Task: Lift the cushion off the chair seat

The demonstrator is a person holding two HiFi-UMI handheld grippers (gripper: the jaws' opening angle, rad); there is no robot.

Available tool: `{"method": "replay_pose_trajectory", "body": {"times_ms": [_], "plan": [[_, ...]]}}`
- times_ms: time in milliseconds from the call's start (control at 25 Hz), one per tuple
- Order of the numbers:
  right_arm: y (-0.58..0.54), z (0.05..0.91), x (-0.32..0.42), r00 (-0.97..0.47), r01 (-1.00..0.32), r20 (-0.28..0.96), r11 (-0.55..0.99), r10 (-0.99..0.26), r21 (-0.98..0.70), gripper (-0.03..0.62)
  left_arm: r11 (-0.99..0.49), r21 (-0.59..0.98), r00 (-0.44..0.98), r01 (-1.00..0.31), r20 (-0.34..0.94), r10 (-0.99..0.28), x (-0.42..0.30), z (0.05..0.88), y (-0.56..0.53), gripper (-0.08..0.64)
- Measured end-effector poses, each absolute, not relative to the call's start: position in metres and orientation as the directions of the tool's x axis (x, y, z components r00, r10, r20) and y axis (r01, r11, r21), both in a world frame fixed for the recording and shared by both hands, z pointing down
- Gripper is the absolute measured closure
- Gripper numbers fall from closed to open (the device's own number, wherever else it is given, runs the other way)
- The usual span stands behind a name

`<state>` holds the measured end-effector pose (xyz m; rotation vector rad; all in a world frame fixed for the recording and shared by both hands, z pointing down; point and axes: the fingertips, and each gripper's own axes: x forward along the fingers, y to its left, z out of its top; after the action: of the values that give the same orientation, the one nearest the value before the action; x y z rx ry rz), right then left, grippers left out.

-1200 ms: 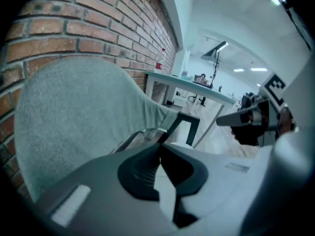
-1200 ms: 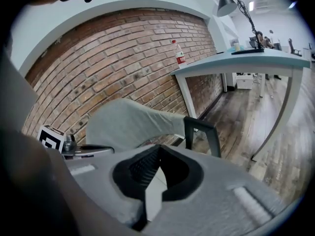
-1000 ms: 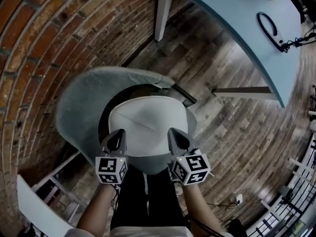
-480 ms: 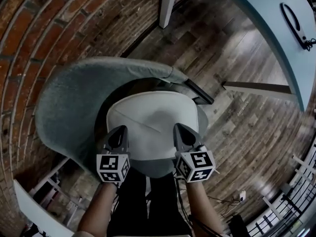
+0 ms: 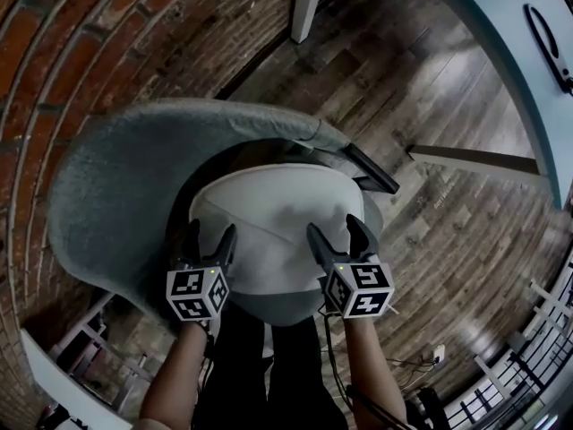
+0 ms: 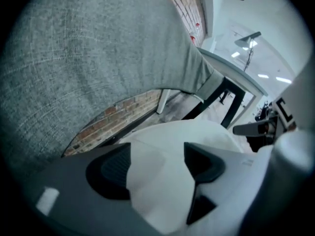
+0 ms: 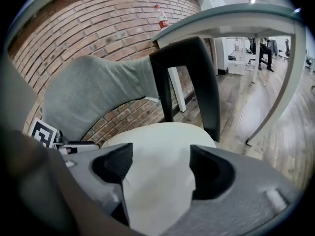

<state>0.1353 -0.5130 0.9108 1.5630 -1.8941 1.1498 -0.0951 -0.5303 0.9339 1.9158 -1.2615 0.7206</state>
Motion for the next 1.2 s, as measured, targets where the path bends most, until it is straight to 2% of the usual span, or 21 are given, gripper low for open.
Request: {"method": "replay_pose_trajectory", "body": {"times_ms": [80, 160, 280, 400, 600, 800, 960, 1200], "plan": [[-0.512, 0.920, 0.141, -0.254, -0.952, 0.775, 0.010, -0.578, -0.305, 0.164, -0.241, 0.259, 0.350, -0.935, 0.773, -0.529, -0.098, 0.940, -0.532, 0.238], [-0.510, 0.927, 0.145, -0.228, -0.961, 0.790, 0.002, -0.569, -0.276, 0.116, -0.206, 0.258, 0.329, -0.944, 0.785, -0.524, -0.103, 0.947, -0.531, 0.197], [-0.509, 0.936, 0.149, -0.201, -0.971, 0.807, 0.005, -0.556, -0.239, 0.061, -0.175, 0.236, 0.294, -0.956, 0.805, -0.515, -0.109, 0.957, -0.530, 0.094], [-0.505, 0.948, 0.155, -0.183, -0.975, 0.826, -0.008, -0.534, -0.221, 0.049, -0.149, 0.238, 0.280, -0.960, 0.819, -0.501, -0.112, 0.967, -0.529, 0.054], [-0.496, 0.962, 0.165, -0.152, -0.983, 0.855, -0.015, -0.496, -0.184, 0.048, -0.053, 0.272, 0.265, -0.961, 0.844, -0.467, -0.122, 0.985, -0.525, 0.040], [-0.496, 0.969, 0.176, -0.126, -0.988, 0.865, -0.017, -0.486, -0.153, 0.048, -0.042, 0.317, 0.302, -0.948, 0.844, -0.443, -0.121, 0.993, -0.523, 0.038], [-0.496, 0.972, 0.179, -0.167, -0.973, 0.858, -0.059, -0.486, -0.223, 0.046, -0.043, 0.353, 0.336, -0.935, 0.839, -0.427, -0.119, 0.995, -0.524, 0.038], [-0.494, 0.972, 0.172, -0.206, -0.970, 0.855, -0.015, -0.475, -0.242, 0.046, -0.036, 0.365, 0.347, -0.930, 0.842, -0.414, -0.118, 0.998, -0.523, 0.040]]}}
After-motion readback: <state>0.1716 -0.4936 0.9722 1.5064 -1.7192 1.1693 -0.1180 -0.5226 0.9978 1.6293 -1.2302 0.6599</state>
